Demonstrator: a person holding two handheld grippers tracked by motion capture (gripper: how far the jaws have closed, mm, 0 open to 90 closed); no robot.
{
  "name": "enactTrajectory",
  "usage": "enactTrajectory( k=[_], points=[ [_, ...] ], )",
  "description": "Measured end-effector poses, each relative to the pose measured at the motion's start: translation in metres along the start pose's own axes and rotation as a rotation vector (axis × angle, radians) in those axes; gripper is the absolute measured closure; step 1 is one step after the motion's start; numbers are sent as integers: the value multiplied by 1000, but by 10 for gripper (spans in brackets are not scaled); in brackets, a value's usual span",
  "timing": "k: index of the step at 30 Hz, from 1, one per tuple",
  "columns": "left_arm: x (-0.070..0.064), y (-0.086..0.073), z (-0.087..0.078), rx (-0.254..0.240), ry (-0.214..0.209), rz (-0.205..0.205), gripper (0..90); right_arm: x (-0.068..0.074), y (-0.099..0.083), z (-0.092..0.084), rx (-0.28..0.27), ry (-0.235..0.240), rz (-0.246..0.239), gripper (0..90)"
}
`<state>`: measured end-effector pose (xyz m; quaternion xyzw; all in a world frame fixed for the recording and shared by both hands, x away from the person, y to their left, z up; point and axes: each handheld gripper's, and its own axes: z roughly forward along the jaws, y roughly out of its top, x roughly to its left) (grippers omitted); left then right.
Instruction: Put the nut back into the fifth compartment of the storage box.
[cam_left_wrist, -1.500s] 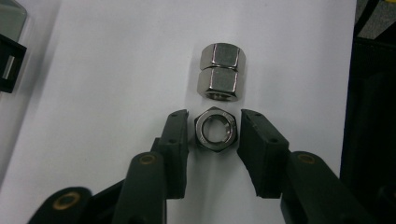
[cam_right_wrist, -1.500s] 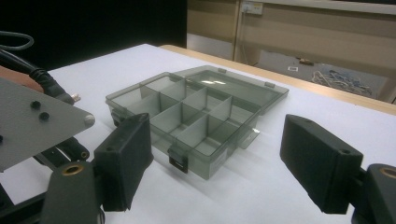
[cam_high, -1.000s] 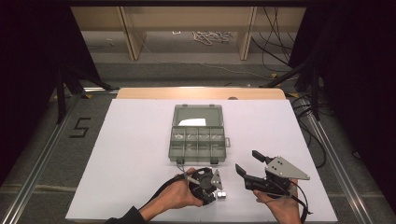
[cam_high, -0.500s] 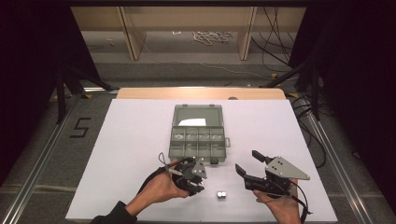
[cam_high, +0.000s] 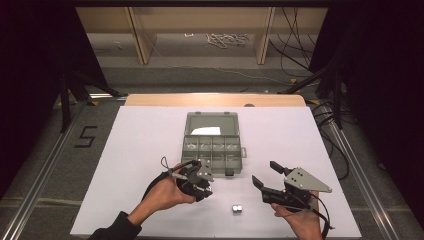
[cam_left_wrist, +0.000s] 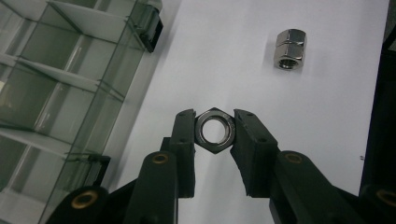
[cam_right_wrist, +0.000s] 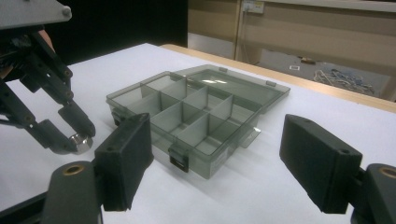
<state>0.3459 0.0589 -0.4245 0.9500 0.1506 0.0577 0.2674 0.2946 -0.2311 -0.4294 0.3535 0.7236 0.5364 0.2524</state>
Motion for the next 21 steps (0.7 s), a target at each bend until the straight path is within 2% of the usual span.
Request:
enactTrajectory(
  k=[1,3,8,11,13,14,15,16,21],
  points=[
    [0,-1,0,-17,3,-28,699,0,0,0,3,-4,-4,260],
    [2,-1,-3,-9,6,-18,699,0,0,0,3,-5,-3,260],
    [8,-3,-8,-35,21,-47,699,0,0,0,3,-3,-3,260],
    [15,-6,-14,-29,35,-45,699,0,0,0,4,-5,-4,260],
    [18,-8,-17,-58,45,-79,699,0,0,0,4,-6,-6,260],
    [22,-9,-20,-49,53,-72,699,0,0,0,4,-5,-5,260],
    [24,-10,-22,-56,58,-84,699,0,0,0,5,-6,-6,260],
    [28,-10,-24,-43,61,-70,699,0,0,0,5,-6,-5,260],
    [37,-14,-26,-29,86,-86,699,-1,0,0,8,-17,-11,260]
  ],
)
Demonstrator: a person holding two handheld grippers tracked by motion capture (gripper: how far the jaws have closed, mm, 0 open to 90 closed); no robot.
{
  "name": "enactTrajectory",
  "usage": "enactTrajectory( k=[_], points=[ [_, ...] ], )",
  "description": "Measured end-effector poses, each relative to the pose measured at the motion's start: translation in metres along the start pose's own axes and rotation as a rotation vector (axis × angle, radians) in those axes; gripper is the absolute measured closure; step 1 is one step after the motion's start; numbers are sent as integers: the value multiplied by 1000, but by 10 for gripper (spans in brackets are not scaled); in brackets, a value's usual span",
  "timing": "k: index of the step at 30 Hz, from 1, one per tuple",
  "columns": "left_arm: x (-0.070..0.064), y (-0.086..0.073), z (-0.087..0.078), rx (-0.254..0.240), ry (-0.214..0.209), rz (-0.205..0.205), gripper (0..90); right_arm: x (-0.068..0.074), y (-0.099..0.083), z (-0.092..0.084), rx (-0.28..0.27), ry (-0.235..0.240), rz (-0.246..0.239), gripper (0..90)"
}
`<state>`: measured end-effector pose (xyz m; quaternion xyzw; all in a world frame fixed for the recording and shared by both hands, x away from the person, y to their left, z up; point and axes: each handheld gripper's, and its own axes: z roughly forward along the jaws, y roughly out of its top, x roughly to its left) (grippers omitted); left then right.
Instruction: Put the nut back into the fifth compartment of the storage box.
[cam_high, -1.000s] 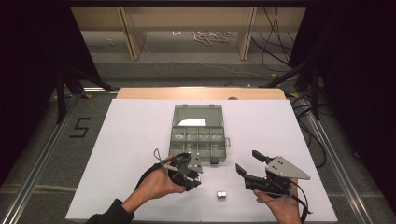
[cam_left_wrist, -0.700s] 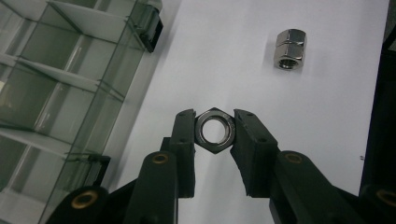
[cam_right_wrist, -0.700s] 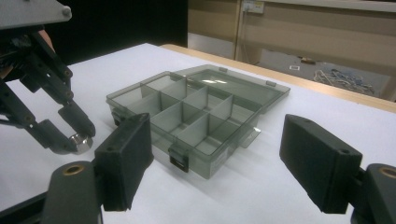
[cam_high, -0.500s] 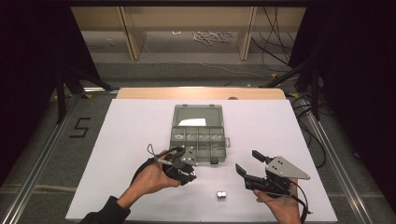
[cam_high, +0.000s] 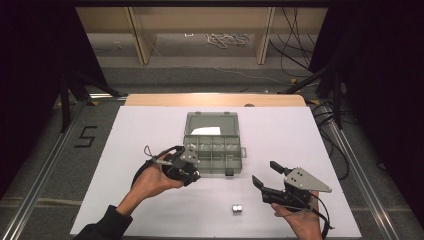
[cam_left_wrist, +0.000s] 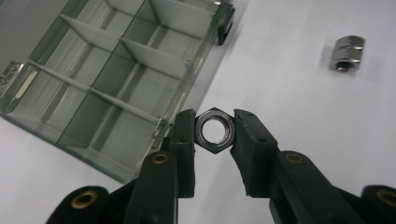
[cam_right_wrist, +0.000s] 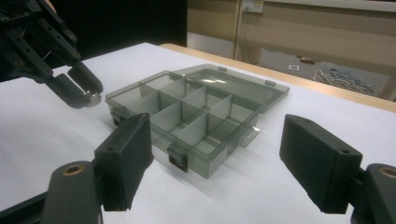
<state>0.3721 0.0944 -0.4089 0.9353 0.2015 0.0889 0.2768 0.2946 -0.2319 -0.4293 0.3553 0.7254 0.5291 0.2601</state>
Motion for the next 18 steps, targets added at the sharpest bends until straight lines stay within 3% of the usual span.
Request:
enactTrajectory(
  k=[3,12,18],
  points=[
    [6,-1,0,1,6,-13,699,0,0,0,-1,17,8,260],
    [28,-4,-3,-19,64,-71,699,0,0,0,-2,12,5,258],
    [41,-5,-3,-30,77,-99,699,0,0,0,1,8,3,258]
  ],
)
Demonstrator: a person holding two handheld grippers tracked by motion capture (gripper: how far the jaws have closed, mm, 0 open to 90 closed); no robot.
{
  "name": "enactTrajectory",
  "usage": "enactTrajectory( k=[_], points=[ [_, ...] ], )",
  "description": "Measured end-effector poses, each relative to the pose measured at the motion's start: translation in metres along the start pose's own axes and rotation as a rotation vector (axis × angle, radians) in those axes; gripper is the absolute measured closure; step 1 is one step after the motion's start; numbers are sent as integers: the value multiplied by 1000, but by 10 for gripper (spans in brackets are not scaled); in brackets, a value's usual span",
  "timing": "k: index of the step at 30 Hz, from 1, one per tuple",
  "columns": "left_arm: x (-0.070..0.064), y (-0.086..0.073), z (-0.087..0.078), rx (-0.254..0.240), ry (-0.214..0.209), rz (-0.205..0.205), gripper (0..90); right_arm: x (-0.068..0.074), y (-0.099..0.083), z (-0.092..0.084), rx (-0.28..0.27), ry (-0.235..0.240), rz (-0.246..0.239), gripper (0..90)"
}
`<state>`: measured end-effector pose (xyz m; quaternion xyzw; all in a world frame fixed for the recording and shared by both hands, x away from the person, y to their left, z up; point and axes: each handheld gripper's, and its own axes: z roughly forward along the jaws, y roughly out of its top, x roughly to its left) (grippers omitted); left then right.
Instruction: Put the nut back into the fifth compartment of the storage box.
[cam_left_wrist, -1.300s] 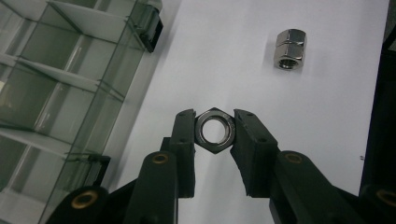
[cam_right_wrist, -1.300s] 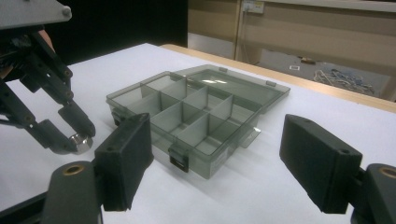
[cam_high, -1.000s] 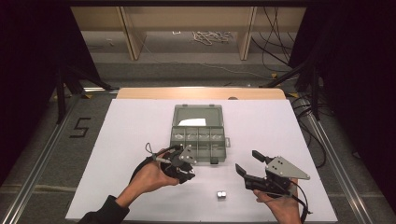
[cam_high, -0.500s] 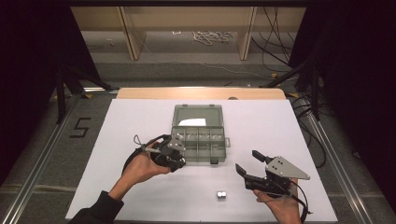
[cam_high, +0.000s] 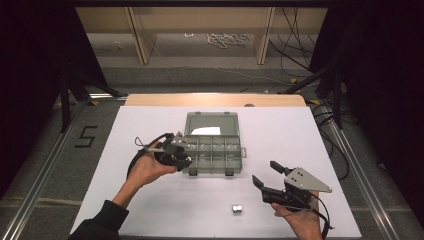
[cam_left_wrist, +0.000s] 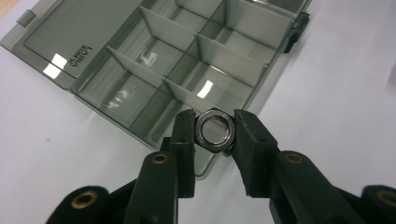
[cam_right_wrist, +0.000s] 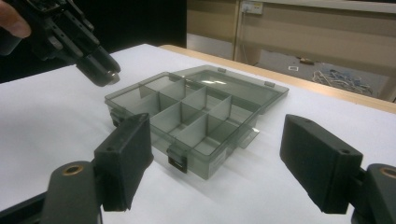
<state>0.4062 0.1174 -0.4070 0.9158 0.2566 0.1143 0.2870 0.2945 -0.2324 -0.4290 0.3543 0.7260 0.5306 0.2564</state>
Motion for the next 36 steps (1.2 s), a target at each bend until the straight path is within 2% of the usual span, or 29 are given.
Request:
enactTrajectory(
  k=[2,5,12,13,17,18,22,24,26,28,30,31,32,34,35,36],
  points=[
    [2,1,2,-9,11,-4,699,0,0,0,0,2,0,258],
    [4,3,7,9,13,4,699,0,0,1,-4,-8,-4,258],
    [12,4,17,55,24,4,699,0,0,0,0,7,-1,258],
    [13,3,19,48,24,-2,699,1,0,0,-1,-5,-5,258],
    [11,5,22,56,19,7,699,0,0,1,-1,-4,-5,258],
    [11,6,23,71,21,11,699,0,0,1,0,-4,-4,258],
    [13,5,29,78,29,1,699,1,1,-2,30,-1,-7,258],
    [14,5,30,75,24,1,699,2,0,1,-4,8,0,258],
    [14,5,31,80,23,3,699,1,0,-1,19,-2,-7,258],
    [14,4,33,83,26,6,699,1,0,1,1,-4,-5,258],
    [14,4,35,90,25,2,699,1,0,-1,20,-1,-8,258],
    [16,4,34,109,23,24,699,1,0,-1,19,-1,-8,258],
    [14,3,37,92,25,-5,698,1,0,-1,19,-1,-7,258],
    [17,3,38,119,22,22,698,1,0,-1,21,-1,-10,258],
    [17,2,39,107,28,5,699,1,1,-1,22,0,-9,258],
    [17,2,39,113,24,8,699,1,1,-1,21,0,-9,258]
  ],
)
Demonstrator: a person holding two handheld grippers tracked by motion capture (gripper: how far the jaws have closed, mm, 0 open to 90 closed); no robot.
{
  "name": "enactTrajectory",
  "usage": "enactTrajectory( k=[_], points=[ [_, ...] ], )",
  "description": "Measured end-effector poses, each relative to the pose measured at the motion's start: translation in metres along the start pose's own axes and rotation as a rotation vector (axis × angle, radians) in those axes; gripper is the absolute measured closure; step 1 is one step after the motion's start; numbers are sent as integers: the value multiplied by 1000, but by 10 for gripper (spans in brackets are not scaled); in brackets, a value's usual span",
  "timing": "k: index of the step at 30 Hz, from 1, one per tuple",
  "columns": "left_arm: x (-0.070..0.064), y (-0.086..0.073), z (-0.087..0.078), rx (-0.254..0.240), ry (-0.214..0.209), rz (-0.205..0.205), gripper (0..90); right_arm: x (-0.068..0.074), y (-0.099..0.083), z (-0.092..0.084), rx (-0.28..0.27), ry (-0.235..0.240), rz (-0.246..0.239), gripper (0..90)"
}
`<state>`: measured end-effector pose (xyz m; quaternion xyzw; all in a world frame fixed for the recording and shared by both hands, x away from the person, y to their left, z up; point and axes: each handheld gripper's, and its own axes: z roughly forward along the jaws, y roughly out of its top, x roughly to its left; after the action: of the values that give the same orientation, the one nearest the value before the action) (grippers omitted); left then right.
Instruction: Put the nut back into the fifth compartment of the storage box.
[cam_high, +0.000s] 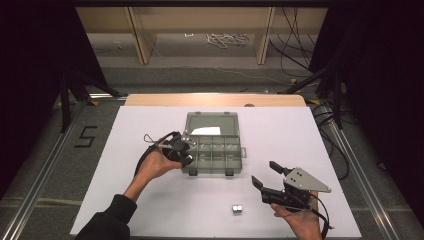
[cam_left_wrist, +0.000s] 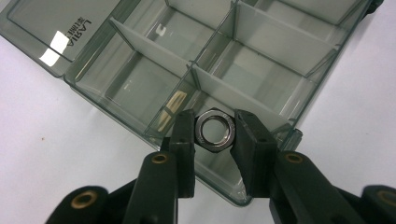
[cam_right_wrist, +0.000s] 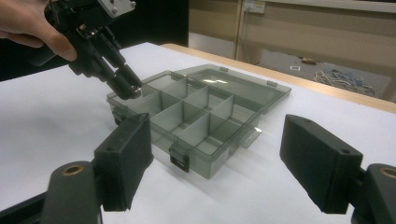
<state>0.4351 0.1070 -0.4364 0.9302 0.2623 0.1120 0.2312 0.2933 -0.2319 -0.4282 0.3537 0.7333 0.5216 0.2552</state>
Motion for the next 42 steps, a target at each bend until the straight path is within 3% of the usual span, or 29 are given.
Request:
enactTrajectory(
  k=[1,4,6,7,14,20,21,22,24,27,34,42],
  points=[
    [1,0,0,7,2,12,698,0,0,0,0,0,-1,258],
    [-1,0,2,-20,2,-19,698,0,-1,2,-19,-2,2,258],
    [0,0,1,2,-2,9,697,0,0,0,0,0,0,258],
    [-1,0,2,-18,-1,-14,696,0,0,0,1,0,0,258],
    [-2,1,-3,-37,9,-11,668,0,0,0,0,0,1,258],
    [-6,3,-13,-66,-2,-16,572,0,-1,2,-26,9,10,258],
    [-9,3,-14,-91,6,-25,545,0,-1,2,-27,9,9,258],
    [-10,4,-16,-76,-18,-24,510,0,0,1,-20,12,9,258],
    [-18,4,-19,-93,-40,-20,458,0,-1,2,-27,8,11,258],
    [-31,4,-26,-98,-37,8,381,0,0,1,-25,11,11,258],
    [-47,4,-35,-141,-36,26,335,0,0,0,-21,-4,1,258],
    [-66,8,-42,-162,-60,83,313,-1,0,-1,-19,-5,4,258]
  ],
)
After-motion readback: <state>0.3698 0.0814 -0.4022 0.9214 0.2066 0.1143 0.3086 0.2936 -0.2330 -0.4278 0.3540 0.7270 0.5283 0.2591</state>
